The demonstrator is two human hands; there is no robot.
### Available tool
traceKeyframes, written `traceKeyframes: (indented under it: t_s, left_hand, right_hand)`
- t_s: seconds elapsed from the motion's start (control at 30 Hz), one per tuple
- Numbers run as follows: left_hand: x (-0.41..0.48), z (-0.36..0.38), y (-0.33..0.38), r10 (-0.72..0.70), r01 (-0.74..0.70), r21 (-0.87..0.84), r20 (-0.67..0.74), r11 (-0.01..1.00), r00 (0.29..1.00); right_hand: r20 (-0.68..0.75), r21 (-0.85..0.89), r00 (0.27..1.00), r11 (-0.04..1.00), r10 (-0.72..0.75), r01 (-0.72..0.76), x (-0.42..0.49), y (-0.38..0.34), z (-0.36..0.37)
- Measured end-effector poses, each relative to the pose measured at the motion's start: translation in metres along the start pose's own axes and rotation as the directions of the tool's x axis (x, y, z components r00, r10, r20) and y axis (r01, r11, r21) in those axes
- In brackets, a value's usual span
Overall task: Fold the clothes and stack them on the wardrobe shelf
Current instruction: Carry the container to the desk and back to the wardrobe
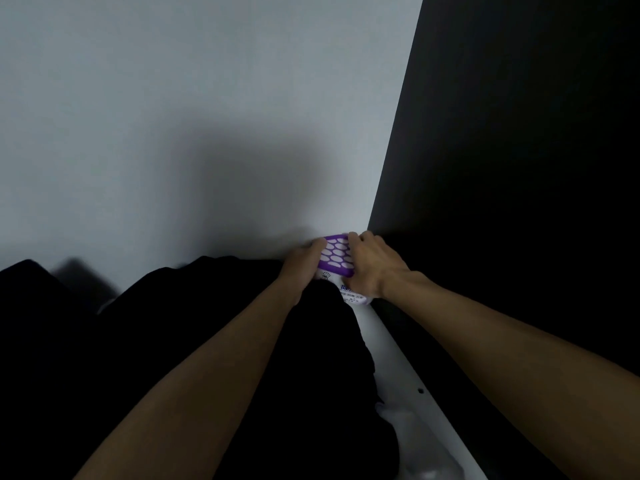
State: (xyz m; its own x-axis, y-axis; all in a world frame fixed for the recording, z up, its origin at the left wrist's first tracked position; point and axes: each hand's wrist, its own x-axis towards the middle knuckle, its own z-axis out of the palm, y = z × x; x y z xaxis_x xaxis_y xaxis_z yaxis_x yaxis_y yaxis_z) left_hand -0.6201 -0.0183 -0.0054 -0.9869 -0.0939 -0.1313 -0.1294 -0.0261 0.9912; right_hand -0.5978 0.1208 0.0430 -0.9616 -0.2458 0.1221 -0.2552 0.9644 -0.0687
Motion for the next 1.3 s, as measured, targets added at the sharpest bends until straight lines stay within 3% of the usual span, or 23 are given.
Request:
traceKeyframes:
  t_s: [0.17, 0.37, 0.53, 0.9, 1.03, 1.2, 1.23, 1.3]
  left_hand:
    - [0.006, -0.003, -0.011, -0.014, 0.021, 0.122, -0.062, 0.992, 0.998]
    - [-0.004, -0.016, -0.015, 0.111, -0.082, 0.214, -0.129, 0.973, 0.985]
    - [-0.016, -0.020, -0.025, 0.176, -0.172, 0.263, 0.010, 0.949, 0.984]
    - [-0.030, -0.024, -0.013, 0.053, -0.093, 0.293, 0.142, 0.952, 0.988]
    - [-0.051, -0.031, -0.005, 0.090, -0.129, 0.267, 0.154, 0.955, 0.984]
    - [-0.095, -0.052, 0.015, 0.176, -0.192, 0.337, 0.077, 0.922, 0.981]
    - [-0.107, -0.060, 0.018, 0.202, -0.211, 0.359, 0.062, 0.909, 0.977]
    - [-0.134, -0.076, 0.021, 0.278, -0.265, 0.392, 0.025, 0.881, 0.960]
  right_hand:
    - [0.071, 0.016, 0.997, 0.999, 0.032, -0.034, 0.002, 0.002, 0.012]
    - [0.117, -0.010, 0.992, 0.999, 0.051, -0.051, 0.013, -0.005, 0.011]
    - [0.125, 0.003, 0.991, 0.999, 0.052, -0.053, 0.020, -0.009, 0.012]
    - [0.124, 0.033, 0.991, 0.998, 0.040, -0.045, 0.019, 0.001, 0.016]
    - [0.161, 0.071, 0.987, 0.997, -0.002, -0.010, 0.006, 0.003, 0.012]
    - [-0.084, 0.227, 0.995, 0.972, -0.046, 0.064, -0.026, 0.007, 0.003]
    - [-0.163, 0.352, 0.986, 0.932, -0.033, 0.089, -0.032, 0.003, -0.001]
    - [-0.314, 0.664, 0.947, 0.728, 0.069, 0.167, -0.046, -0.013, -0.007]
